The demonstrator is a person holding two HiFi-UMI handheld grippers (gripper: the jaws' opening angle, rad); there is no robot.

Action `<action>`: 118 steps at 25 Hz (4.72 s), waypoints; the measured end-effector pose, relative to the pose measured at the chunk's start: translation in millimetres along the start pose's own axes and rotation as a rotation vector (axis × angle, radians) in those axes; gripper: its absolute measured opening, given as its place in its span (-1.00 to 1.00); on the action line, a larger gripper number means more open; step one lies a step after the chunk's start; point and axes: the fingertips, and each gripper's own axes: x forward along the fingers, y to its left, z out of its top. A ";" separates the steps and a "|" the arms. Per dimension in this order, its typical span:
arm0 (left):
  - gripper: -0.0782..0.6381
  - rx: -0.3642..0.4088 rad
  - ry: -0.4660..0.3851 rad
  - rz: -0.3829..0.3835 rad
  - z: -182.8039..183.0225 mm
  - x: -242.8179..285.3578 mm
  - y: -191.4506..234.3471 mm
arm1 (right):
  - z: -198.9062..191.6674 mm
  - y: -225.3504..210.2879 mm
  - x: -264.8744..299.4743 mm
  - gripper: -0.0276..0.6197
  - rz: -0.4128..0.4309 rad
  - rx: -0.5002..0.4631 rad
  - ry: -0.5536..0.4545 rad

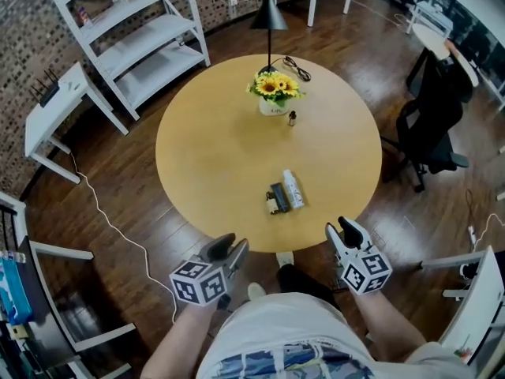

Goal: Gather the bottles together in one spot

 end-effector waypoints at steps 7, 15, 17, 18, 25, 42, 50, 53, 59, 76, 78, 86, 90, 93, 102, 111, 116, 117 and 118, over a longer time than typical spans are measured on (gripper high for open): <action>-0.33 0.049 0.066 -0.023 -47.2 -28.5 1.0 | -26.0 38.6 -36.9 -0.33 -0.016 -0.008 0.035; -0.33 0.047 0.135 -0.002 -66.8 -5.4 7.6 | -28.3 54.3 -38.1 -0.26 0.050 -0.039 0.081; -0.33 0.044 0.157 0.013 -66.9 8.8 10.0 | -24.0 52.2 -33.7 -0.26 0.071 -0.073 0.093; -0.33 0.041 0.170 0.020 -67.0 16.6 11.4 | -22.1 51.5 -31.2 -0.26 0.085 -0.088 0.103; -0.33 -0.003 0.249 0.068 -69.1 93.0 24.0 | -2.3 25.8 -17.3 -0.26 0.148 -0.155 0.148; -0.22 0.000 0.494 0.329 -81.9 234.9 91.6 | 21.5 -100.3 25.2 -0.26 0.217 -0.121 0.216; -0.41 0.020 0.452 0.382 -75.2 227.9 98.9 | 26.9 -125.8 42.1 -0.26 0.238 -0.111 0.213; -0.41 0.005 0.374 0.385 -60.5 216.1 93.2 | 29.9 -122.4 49.3 -0.26 0.257 -0.104 0.206; -0.42 0.002 0.210 0.314 -24.9 186.9 59.9 | 33.3 -100.2 66.8 -0.29 0.315 -0.043 0.210; -0.41 0.320 -0.114 0.026 26.8 46.8 -53.8 | 65.5 116.6 70.2 -0.38 0.596 0.074 0.165; -0.41 0.361 -0.131 -0.005 23.0 30.9 -62.8 | 62.6 141.0 61.1 -0.45 0.635 0.100 0.177; -0.42 0.433 -0.168 -0.104 -9.5 -19.2 -83.4 | 45.5 201.9 25.6 -0.50 0.666 0.190 0.191; -0.41 0.449 -0.160 -0.124 -27.1 -33.7 -86.2 | 33.5 217.3 12.2 -0.66 0.664 0.212 0.195; -0.41 0.436 -0.154 -0.127 -34.0 -43.0 -83.3 | 27.1 224.9 9.2 -0.71 0.659 0.225 0.205; -0.41 0.383 -0.135 -0.125 -31.9 -55.9 -65.3 | 32.3 239.2 19.5 -0.71 0.682 0.149 0.216; -0.41 0.206 -0.012 -0.024 -32.2 -21.9 -14.0 | 41.5 178.1 78.9 -0.71 0.590 -0.023 0.211; -0.41 0.133 0.031 0.001 -9.8 23.9 -3.6 | 63.0 116.7 135.9 -0.71 0.527 -0.183 0.183; -0.41 0.125 0.034 0.009 -3.4 33.4 -0.4 | 66.4 102.9 150.7 -0.71 0.515 -0.195 0.179; -0.41 0.115 0.036 0.018 2.7 42.8 2.5 | 69.1 89.2 165.9 -0.71 0.505 -0.200 0.177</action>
